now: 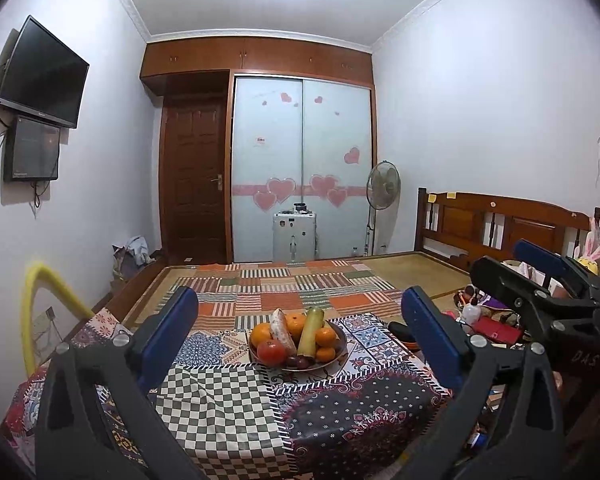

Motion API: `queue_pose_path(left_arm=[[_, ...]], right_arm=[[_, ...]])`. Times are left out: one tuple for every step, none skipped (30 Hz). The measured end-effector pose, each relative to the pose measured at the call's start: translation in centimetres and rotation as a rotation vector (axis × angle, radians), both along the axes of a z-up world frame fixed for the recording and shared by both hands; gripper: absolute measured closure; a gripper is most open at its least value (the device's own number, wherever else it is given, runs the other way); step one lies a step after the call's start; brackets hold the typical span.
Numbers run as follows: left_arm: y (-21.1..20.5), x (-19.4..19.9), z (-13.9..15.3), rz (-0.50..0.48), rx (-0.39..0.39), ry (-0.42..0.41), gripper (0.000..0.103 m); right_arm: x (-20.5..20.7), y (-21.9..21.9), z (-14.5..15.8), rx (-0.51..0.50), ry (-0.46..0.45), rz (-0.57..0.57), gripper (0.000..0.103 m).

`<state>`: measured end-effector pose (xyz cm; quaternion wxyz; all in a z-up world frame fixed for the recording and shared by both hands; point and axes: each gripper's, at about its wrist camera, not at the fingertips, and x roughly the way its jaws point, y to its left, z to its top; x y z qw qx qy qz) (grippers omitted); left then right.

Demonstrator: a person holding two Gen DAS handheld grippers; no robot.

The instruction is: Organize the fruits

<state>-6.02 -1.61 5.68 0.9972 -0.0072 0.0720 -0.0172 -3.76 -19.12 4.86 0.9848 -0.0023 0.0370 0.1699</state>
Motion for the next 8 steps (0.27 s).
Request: queue_pose_path(left_arm=[[0.07, 0.02, -0.07, -0.002, 0.0, 0.002, 0.0], [0.07, 0.05, -0.1, -0.002, 0.0, 0.003, 0.0], [0.12, 0.05, -0.13, -0.001, -0.001, 0.003, 0.0], [0.16, 0.05, -0.15, -0.001, -0.001, 0.003, 0.0], [0.17, 0.06, -0.16, -0.002, -0.001, 0.003, 0.0], [0.19, 0.08, -0.18, -0.003, -0.002, 0.005, 0.0], [0.19, 0.05, -0.2, -0.004, -0.002, 0.005, 0.0], [0.22, 0.08, -0.24, -0.004, -0.002, 0.007, 0.0]], right_arm=[[0.0, 0.01, 0.03, -0.001, 0.001, 0.0, 0.0], [0.04, 0.03, -0.01, 0.0, 0.001, 0.0, 0.0], [0.1, 0.02, -0.02, 0.0, 0.003, 0.0, 0.0], [0.13, 0.01, -0.01, 0.001, 0.004, 0.001, 0.0], [0.21, 0.01, -0.04, 0.001, 0.006, 0.001, 0.0], [0.24, 0.03, -0.08, 0.002, 0.007, 0.002, 0.0], [0.25, 0.03, -0.08, 0.002, 0.009, 0.002, 0.0], [0.27, 0.05, -0.11, 0.002, 0.009, 0.002, 0.0]])
